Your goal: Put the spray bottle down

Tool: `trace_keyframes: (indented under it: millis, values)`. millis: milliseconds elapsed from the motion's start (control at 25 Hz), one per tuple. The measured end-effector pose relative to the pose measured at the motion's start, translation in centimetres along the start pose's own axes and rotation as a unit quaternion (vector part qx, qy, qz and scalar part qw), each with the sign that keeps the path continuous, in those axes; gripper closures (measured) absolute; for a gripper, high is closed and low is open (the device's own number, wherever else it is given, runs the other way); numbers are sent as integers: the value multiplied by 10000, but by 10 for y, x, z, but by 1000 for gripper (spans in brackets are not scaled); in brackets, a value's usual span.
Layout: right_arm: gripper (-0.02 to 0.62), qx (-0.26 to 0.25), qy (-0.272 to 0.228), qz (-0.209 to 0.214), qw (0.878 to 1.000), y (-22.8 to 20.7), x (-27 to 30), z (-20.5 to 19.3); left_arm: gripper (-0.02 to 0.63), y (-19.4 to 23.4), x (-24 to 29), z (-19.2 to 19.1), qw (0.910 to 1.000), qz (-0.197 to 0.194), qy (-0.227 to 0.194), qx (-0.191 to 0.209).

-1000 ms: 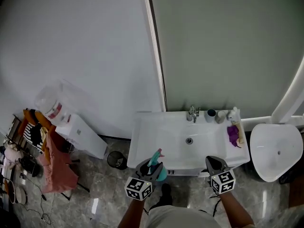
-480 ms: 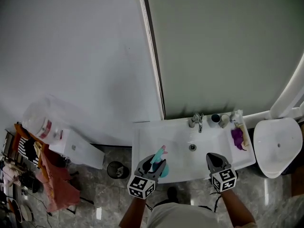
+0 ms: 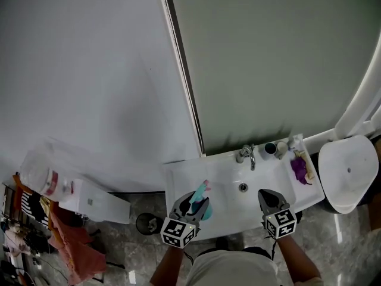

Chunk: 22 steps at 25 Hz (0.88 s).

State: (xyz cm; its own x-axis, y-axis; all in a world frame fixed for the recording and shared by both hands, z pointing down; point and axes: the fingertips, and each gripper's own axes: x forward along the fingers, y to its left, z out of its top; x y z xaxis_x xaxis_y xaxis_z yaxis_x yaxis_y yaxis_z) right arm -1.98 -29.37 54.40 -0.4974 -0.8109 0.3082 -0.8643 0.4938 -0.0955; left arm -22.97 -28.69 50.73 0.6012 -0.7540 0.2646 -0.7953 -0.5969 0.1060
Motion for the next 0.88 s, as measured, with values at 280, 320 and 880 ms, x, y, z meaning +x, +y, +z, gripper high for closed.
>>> trace_keyframes:
  millis: [280,320,880]
  values:
    - [584,65,41,-175,9998,-9,-1,-3,428,3,18,1,9999,-164,21,12]
    - [584,76,56,-190,9998,-10,-2,-4,428,3,21,1,9999,-169,25,10]
    - [584,96,456,90,9989,-45,15,-28,428,18,87,3,9998,146,-7,102]
